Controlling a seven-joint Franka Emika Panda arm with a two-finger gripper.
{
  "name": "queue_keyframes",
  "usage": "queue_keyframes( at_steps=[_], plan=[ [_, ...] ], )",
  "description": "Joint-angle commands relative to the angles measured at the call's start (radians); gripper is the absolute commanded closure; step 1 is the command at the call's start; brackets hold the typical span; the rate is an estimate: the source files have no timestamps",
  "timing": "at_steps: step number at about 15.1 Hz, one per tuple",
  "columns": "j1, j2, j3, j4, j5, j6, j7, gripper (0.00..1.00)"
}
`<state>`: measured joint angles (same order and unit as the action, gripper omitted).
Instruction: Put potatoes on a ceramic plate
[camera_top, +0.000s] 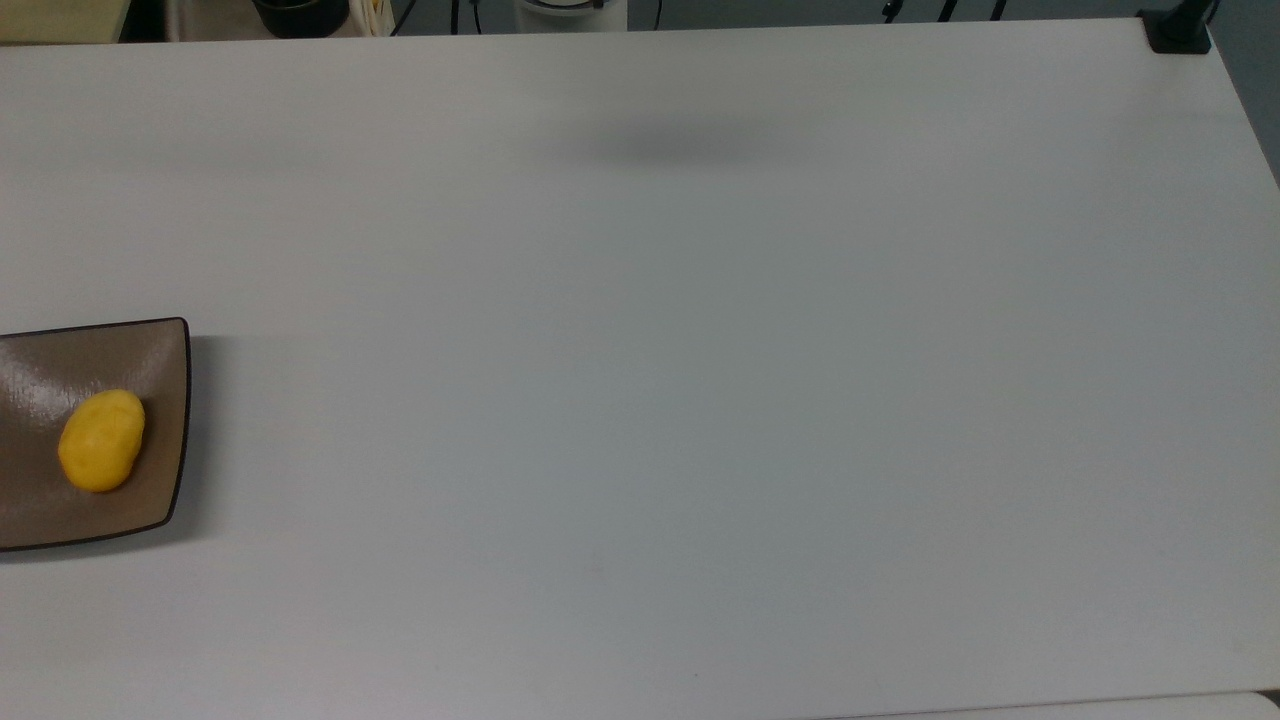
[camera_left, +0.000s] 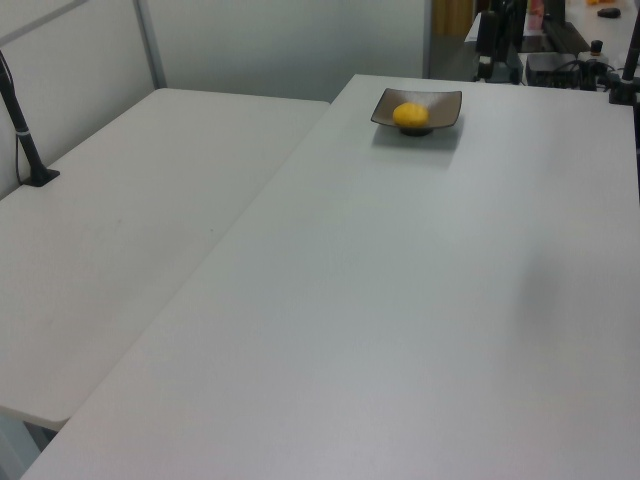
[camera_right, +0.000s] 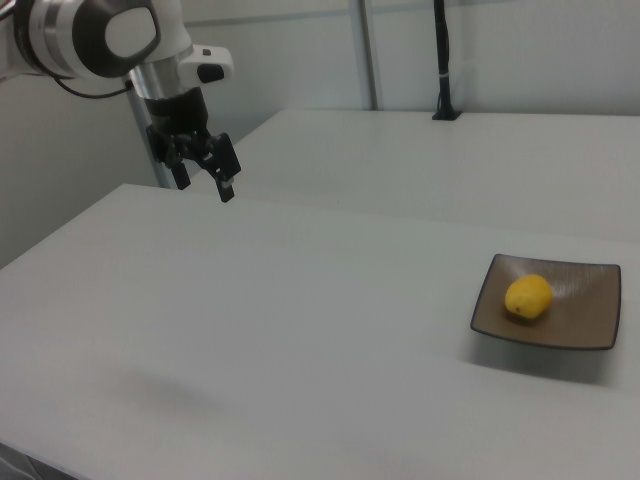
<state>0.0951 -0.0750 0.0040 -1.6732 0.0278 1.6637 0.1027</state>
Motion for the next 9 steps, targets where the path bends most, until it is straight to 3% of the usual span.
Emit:
queue_keyframes(
  at_steps=[1, 4, 9],
  plan=[
    [-0.023, 0.006, 0.014, -0.042, -0.022, 0.109, -0.096, 0.00],
    [-0.028, 0.012, -0.009, -0.042, -0.019, 0.130, -0.225, 0.00],
    [-0.034, 0.004, -0.016, -0.040, -0.008, 0.116, -0.232, 0.00]
  ],
)
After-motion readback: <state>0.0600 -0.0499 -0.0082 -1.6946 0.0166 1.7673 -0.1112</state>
